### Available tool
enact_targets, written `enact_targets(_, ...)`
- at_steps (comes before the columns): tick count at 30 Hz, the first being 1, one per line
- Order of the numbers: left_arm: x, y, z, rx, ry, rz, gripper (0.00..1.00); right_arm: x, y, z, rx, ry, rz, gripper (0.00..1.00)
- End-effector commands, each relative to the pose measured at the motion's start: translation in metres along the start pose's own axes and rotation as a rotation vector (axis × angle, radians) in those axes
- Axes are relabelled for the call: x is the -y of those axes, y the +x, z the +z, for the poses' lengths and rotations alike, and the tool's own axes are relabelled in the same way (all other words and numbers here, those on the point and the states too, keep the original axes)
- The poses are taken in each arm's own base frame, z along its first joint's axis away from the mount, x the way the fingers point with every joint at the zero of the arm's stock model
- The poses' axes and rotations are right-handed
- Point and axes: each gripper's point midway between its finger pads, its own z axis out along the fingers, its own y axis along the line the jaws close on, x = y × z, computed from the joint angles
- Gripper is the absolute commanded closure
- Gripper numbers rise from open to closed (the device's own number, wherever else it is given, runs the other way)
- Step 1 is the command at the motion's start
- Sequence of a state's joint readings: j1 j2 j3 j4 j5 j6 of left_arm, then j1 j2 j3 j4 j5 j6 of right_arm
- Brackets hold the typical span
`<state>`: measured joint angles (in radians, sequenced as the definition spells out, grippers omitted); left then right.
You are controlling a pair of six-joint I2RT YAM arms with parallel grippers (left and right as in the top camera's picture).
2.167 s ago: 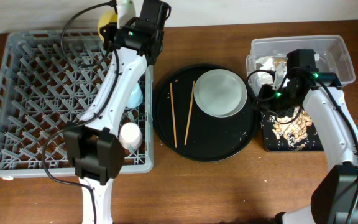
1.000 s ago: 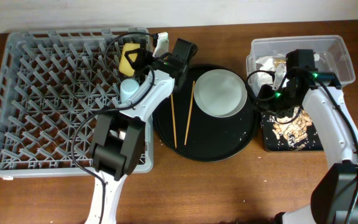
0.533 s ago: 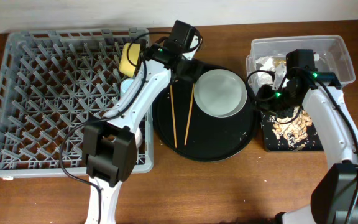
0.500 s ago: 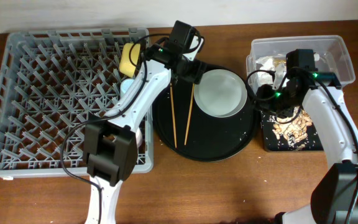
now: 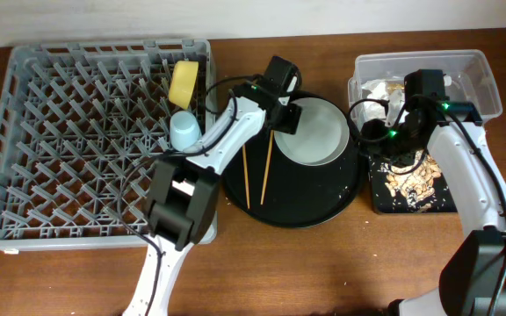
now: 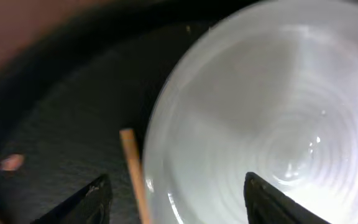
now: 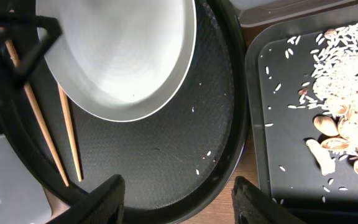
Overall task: Sort waste into correct bins and load items into the dishwasher rack
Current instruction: 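Grasp the white plate edge with the left gripper and lift it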
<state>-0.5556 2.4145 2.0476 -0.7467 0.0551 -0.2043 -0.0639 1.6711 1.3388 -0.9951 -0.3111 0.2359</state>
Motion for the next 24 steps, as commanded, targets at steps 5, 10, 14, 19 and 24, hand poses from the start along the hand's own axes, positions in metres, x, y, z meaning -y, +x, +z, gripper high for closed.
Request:
enact_targets(5, 0.007, 0.012, 0.014, -0.030, -0.001, 0.003, 0.58, 0.002, -0.002, 0.001, 0.002, 0.010, 0.005, 0.43)
enact_targets(10, 0.006, 0.024, 0.031, -0.070, 0.002, 0.000, 0.63, 0.002, -0.002, 0.001, 0.001, 0.009, 0.005, 0.43)
enact_targets(14, 0.006, 0.024, 0.033, -0.067, 0.006, 0.000, 0.87, 0.002, -0.002, 0.001, 0.001, 0.009, 0.005, 0.43)
enact_targets(19, 0.008, 0.017, 0.026, -0.051, 0.009, -0.005, 0.99, 0.002, -0.002, 0.001, 0.001, 0.009, 0.005, 0.43)
enact_targets(24, -0.006, -0.036, -0.055, 0.082, -0.041, -0.011, 0.99, 0.002, -0.002, 0.001, 0.001, 0.010, 0.005, 0.43)
